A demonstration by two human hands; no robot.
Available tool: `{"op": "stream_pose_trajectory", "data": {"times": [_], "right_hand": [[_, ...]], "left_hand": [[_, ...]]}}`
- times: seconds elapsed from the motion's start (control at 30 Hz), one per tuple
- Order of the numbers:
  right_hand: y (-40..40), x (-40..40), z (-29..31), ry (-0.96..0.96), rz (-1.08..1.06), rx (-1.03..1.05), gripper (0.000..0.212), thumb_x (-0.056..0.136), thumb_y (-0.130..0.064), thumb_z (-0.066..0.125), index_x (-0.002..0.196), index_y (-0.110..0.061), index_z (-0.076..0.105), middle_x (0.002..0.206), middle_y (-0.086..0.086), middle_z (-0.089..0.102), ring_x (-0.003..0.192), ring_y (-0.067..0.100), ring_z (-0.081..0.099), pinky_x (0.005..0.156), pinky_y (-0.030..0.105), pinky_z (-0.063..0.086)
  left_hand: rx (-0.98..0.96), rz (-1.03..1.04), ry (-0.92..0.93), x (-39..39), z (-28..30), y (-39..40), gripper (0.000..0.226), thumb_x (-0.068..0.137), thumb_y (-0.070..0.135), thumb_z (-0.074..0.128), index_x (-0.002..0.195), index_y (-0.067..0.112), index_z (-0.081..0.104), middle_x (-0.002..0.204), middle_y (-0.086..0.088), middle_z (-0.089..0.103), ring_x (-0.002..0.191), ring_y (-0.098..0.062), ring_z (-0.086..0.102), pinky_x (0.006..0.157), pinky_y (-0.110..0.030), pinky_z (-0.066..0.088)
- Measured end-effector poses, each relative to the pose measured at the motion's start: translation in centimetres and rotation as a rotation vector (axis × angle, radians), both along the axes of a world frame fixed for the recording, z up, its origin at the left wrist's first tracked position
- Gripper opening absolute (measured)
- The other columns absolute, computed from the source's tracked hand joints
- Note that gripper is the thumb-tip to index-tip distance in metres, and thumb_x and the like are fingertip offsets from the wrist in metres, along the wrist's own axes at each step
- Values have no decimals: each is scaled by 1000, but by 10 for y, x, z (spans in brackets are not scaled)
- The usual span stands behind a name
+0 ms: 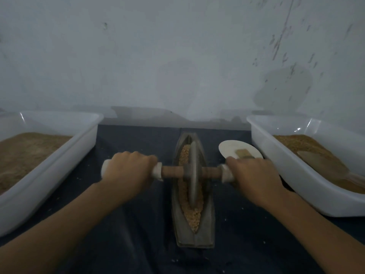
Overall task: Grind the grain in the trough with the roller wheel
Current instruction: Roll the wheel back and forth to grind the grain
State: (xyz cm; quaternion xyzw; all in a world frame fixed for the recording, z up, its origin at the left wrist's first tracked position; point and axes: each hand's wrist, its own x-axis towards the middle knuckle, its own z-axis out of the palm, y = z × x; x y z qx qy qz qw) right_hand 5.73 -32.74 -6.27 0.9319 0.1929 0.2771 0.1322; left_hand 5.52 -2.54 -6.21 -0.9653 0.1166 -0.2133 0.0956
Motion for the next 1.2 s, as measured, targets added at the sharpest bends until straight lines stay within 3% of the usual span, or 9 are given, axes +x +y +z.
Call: {"op": "stream_pose_trajectory", "data": {"times": [0.1,0.2,0.3,0.4,0.53,0.7,0.8,1.0,1.2], "right_hand": [[-4,-31,2,-59,108,73,52,36,-26,94,69,-20,54,50,0,53,35,19,49,32,24,31],[-2,-27,0,-69,78,28,52,33,-24,94,66,-20,54,48,0,52,34,19,47,36,22,26],[6,9,1,-79,13,-33,46,46,-25,89,70,-21,50,53,1,53,42,22,49,43,24,22],[13,50,7,1,-54,-35,27,76,-28,70,87,-25,46,79,0,63,66,25,60,50,31,31],[13,54,10,79,-63,16,22,82,-28,63,87,-26,43,85,1,63,73,25,60,56,32,41],[2,-16,6,-57,107,-1,46,44,-30,89,69,-26,50,49,-2,51,40,15,50,46,24,25],[1,-31,9,-78,117,-6,50,34,-26,92,65,-24,52,44,0,50,34,15,47,48,23,22],[11,30,2,-6,-39,-73,25,76,-30,72,87,-25,50,70,-3,60,60,19,57,50,28,39],[15,50,6,69,-72,-29,25,80,-28,67,94,-25,46,79,-2,62,69,21,60,55,32,45]], "left_hand": [[65,-38,-84,-22,2,3,30,76,49,54,69,33,31,56,9,40,55,-18,52,50,-29,23],[54,-46,-22,-17,1,-10,29,76,48,55,73,33,30,60,9,37,59,-19,52,52,-29,24],[-23,-13,-2,14,-5,-21,27,82,43,57,77,32,33,76,5,57,73,-23,60,58,-31,31],[-83,22,26,48,-1,-25,22,84,39,57,78,31,38,87,1,64,80,-27,62,61,-32,33],[-63,2,51,47,7,-28,16,84,38,57,81,32,43,88,2,63,79,-25,60,62,-32,33],[12,-46,-15,-13,-3,-14,28,80,43,58,77,33,32,71,9,56,60,-15,52,55,-29,33],[43,-86,-81,-27,-6,-7,34,71,43,66,74,35,33,61,11,51,49,-13,44,49,-27,24],[-70,7,-5,26,-7,-20,22,85,42,55,78,31,37,79,5,61,72,-22,60,59,-30,34],[-63,4,14,43,0,-24,16,86,38,54,81,32,40,87,2,64,80,-25,62,61,-31,34]]}}
